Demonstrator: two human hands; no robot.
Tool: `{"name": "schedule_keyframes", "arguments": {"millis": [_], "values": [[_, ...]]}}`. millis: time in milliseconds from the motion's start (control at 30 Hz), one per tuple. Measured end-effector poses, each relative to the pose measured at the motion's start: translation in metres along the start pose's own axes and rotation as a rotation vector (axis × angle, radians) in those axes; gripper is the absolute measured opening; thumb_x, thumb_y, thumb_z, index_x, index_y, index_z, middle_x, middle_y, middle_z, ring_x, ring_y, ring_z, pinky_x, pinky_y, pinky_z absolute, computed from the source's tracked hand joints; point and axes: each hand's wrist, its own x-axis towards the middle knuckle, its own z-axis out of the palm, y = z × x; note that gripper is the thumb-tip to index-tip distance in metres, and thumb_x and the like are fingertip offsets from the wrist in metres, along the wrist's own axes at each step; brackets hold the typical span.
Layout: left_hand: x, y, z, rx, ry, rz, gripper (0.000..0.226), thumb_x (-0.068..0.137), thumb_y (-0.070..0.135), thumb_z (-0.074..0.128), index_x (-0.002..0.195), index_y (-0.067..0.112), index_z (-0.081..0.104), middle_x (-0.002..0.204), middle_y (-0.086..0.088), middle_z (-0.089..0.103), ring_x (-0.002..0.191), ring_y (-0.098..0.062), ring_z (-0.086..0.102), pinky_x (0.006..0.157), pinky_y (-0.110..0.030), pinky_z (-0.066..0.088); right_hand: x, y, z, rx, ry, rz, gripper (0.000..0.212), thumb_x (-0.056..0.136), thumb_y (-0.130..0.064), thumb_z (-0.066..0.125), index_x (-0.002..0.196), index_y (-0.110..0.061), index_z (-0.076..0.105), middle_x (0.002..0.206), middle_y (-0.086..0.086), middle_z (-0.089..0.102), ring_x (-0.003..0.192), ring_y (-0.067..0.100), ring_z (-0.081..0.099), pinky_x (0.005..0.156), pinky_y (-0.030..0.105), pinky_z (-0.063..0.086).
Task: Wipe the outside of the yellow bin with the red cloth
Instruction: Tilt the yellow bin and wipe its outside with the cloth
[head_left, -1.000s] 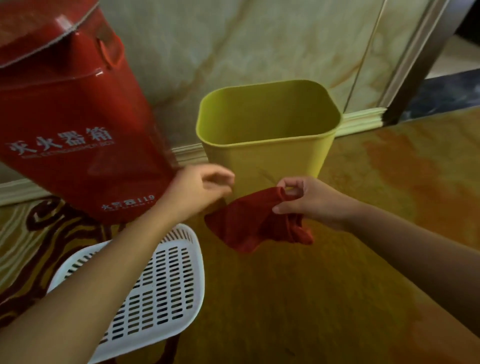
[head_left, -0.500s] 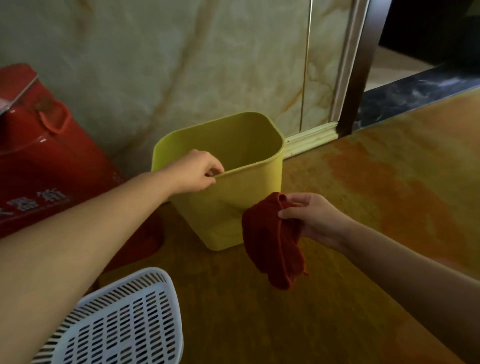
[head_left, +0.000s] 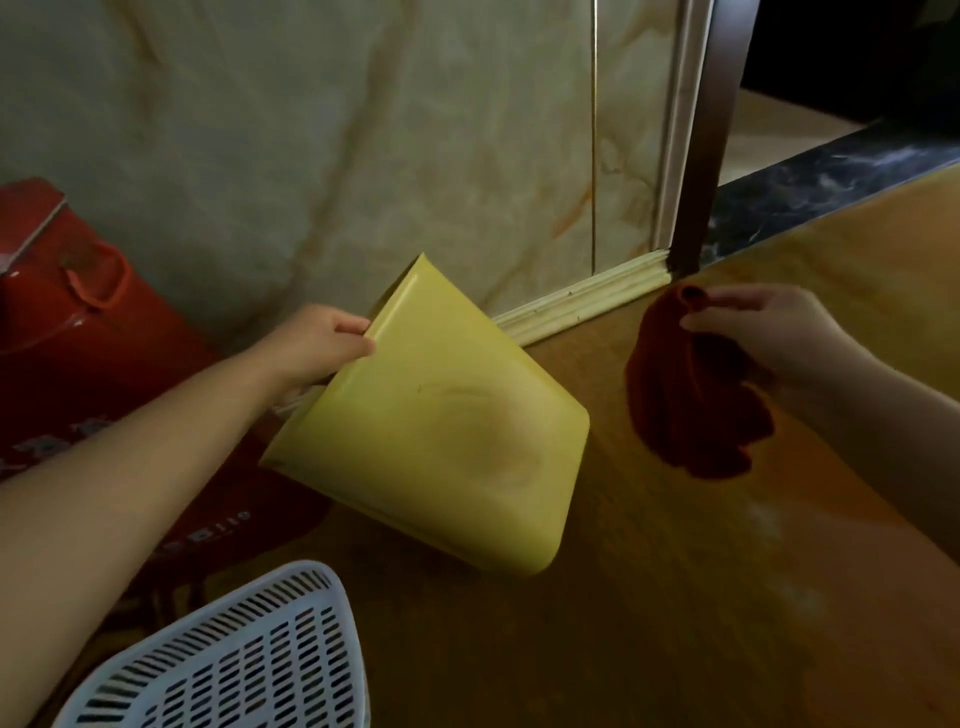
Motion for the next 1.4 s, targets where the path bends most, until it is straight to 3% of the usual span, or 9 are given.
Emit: {"name": "schedule_keyframes", "arguments": {"millis": [167, 300, 433, 600, 733, 800, 1067, 1267, 1400], "values": [[-0.008, 0.000, -0.013, -0.003, -0.227, -0.033, 0.046, 0.081, -0.001, 0.043, 0.114, 0.029, 0.057, 0.099, -0.006, 0.065, 0.080, -0.016, 0.061, 0.056, -0.025, 0.044, 0.004, -0.033, 0.068, -0.014, 0.202, -0.322, 0.031, 0.082, -0.017, 0.064, 0.112, -0.024, 0.062, 0.086, -0.016, 0.054, 0.082, 0.010, 0.057, 0.063, 0.027, 0.050], [-0.013, -0.001, -0.016, -0.070, -0.288, -0.082, 0.056, 0.082, -0.004, 0.045, 0.117, 0.040, 0.048, 0.116, -0.008, 0.065, 0.088, -0.016, 0.061, 0.062, -0.023, 0.047, 0.000, -0.014, 0.154, -0.115, 0.024, -0.480, 0.034, 0.084, -0.014, 0.061, 0.116, -0.025, 0.062, 0.092, -0.025, 0.054, 0.097, 0.012, 0.059, 0.086, 0.034, 0.052], [-0.012, -0.011, -0.020, -0.137, -0.261, -0.140, 0.061, 0.084, -0.004, 0.043, 0.135, 0.028, 0.038, 0.109, 0.002, 0.065, 0.086, -0.008, 0.061, 0.066, -0.019, 0.046, 0.001, 0.040, 0.206, -0.384, -0.318, -0.481, 0.041, 0.093, -0.026, 0.043, 0.133, -0.032, 0.043, 0.139, -0.008, 0.046, 0.131, 0.009, 0.031, 0.113, 0.048, 0.012], [-0.011, -0.017, -0.025, -0.188, -0.277, -0.149, 0.059, 0.085, -0.002, 0.044, 0.134, 0.029, 0.038, 0.104, 0.007, 0.067, 0.092, -0.008, 0.061, 0.080, -0.024, 0.046, 0.032, 0.045, 0.207, -0.494, -0.064, -0.766, 0.036, 0.090, -0.025, 0.041, 0.124, -0.033, 0.050, 0.126, 0.000, 0.054, 0.127, 0.024, 0.037, 0.108, 0.054, 0.008], [-0.007, -0.010, -0.022, -0.201, -0.318, -0.153, 0.059, 0.084, 0.001, 0.050, 0.135, 0.028, 0.037, 0.084, -0.002, 0.069, 0.076, -0.009, 0.065, 0.066, -0.024, 0.053, 0.054, 0.049, 0.212, -0.535, -0.134, -0.641, 0.075, 0.074, -0.076, 0.037, 0.137, -0.057, 0.001, 0.157, -0.005, -0.010, 0.142, 0.023, -0.018, 0.106, 0.063, -0.009], [-0.007, -0.007, -0.022, -0.212, -0.341, -0.167, 0.060, 0.083, 0.001, 0.053, 0.135, 0.028, 0.038, 0.073, 0.002, 0.072, 0.066, -0.006, 0.067, 0.060, -0.022, 0.055, 0.058, 0.057, 0.212, -0.544, -0.115, -0.613, 0.079, 0.068, -0.083, 0.030, 0.134, -0.060, -0.008, 0.155, -0.009, -0.021, 0.140, 0.021, -0.024, 0.104, 0.069, -0.007], [-0.004, -0.006, -0.025, -0.267, -0.405, -0.173, 0.061, 0.083, 0.003, 0.055, 0.136, 0.027, 0.036, 0.091, -0.009, 0.071, 0.075, -0.012, 0.068, 0.070, -0.029, 0.057, 0.053, 0.063, 0.237, -0.599, -0.024, -0.754, 0.069, 0.077, -0.078, 0.022, 0.137, -0.057, -0.004, 0.154, -0.012, -0.019, 0.142, 0.023, -0.019, 0.101, 0.069, -0.007], [0.001, -0.010, -0.026, -0.262, -0.380, -0.176, 0.059, 0.083, 0.001, 0.054, 0.135, 0.024, 0.038, 0.079, 0.002, 0.076, 0.073, -0.009, 0.070, 0.062, -0.024, 0.057, 0.052, 0.146, 0.177, -0.558, 0.056, -0.227, 0.081, 0.068, -0.083, 0.019, 0.134, -0.053, -0.019, 0.159, 0.000, -0.007, 0.144, 0.020, -0.005, 0.111, 0.062, 0.005], [0.006, -0.007, -0.027, -0.198, -0.372, -0.167, 0.057, 0.084, 0.000, 0.052, 0.134, 0.026, 0.039, 0.078, 0.004, 0.077, 0.071, -0.008, 0.070, 0.054, -0.020, 0.053, -0.006, 0.164, 0.194, -0.627, -0.036, -0.478, 0.070, 0.084, -0.071, 0.011, 0.143, -0.040, -0.010, 0.157, -0.005, -0.009, 0.144, 0.014, -0.012, 0.114, 0.050, -0.001]]}}
